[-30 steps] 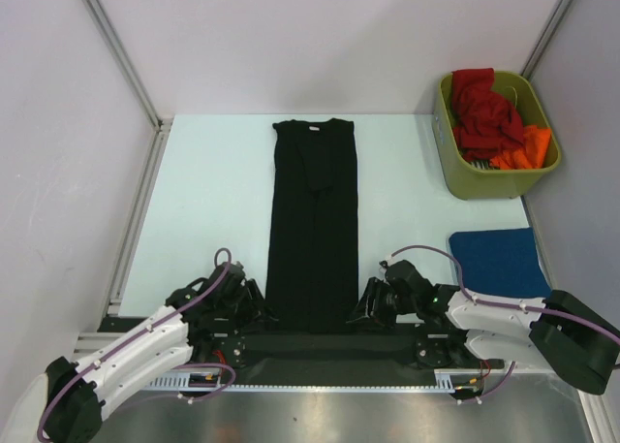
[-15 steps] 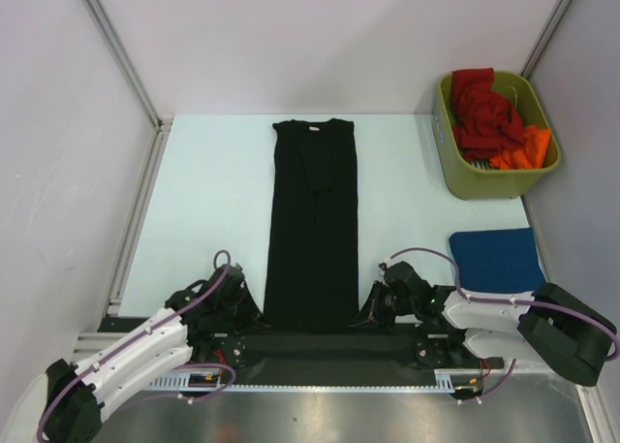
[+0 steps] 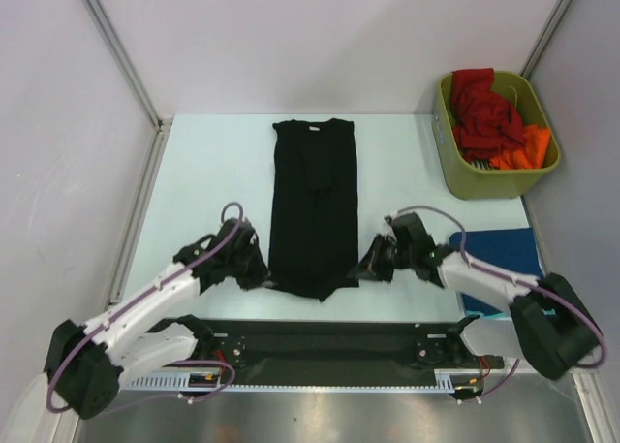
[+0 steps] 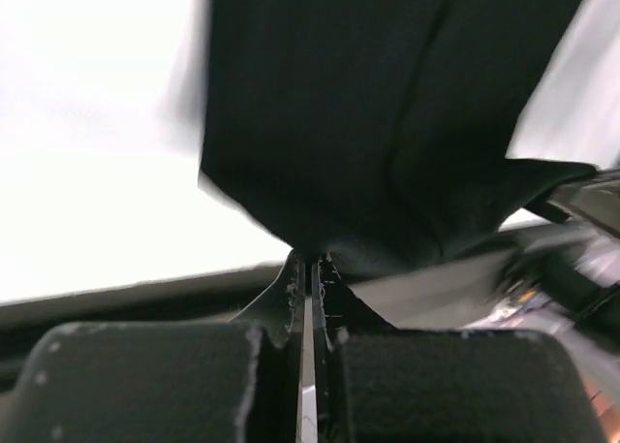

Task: Fold and stack the t-shirts
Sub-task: Fold the tshirt

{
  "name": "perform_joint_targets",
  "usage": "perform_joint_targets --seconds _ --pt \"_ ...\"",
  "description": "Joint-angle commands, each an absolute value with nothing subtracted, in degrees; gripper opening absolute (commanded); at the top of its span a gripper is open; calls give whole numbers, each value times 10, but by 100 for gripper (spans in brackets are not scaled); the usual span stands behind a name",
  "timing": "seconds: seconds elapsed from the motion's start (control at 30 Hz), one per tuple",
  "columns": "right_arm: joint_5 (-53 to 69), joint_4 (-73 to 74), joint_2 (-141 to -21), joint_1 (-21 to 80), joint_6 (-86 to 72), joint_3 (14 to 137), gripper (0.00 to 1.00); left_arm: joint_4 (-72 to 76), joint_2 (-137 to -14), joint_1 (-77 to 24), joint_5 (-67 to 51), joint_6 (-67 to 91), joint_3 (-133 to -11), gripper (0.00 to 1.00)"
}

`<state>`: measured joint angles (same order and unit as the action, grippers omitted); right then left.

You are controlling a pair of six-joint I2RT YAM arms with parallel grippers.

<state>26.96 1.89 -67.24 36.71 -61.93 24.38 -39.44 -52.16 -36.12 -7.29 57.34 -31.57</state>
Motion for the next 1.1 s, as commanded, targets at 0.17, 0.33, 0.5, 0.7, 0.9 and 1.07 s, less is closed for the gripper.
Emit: perform_joint_targets --seconds 0.17,0.33,0.5,0.7,0.9,1.07 --pt "372 155 -927 235 -401 520 0 -321 -768 -218 -103 459 -514 0" --pt "381 271 -1063 207 -332 727 0 -337 -931 -172 -129 417 -689 0" --pt "396 309 -1170 168 -312 844 0 -354 -1055 -149 -146 411 -810 0" --pt "393 371 -1222 151 -291 941 0 -359 -1123 -137 -166 415 -889 1" --pt "406 351 -1247 141 -289 954 0 -356 -1147 -127 -164 412 -895 0" --pt "408 375 -1281 138 -279 1005 0 -357 -1151 -119 -156 414 -891 0"
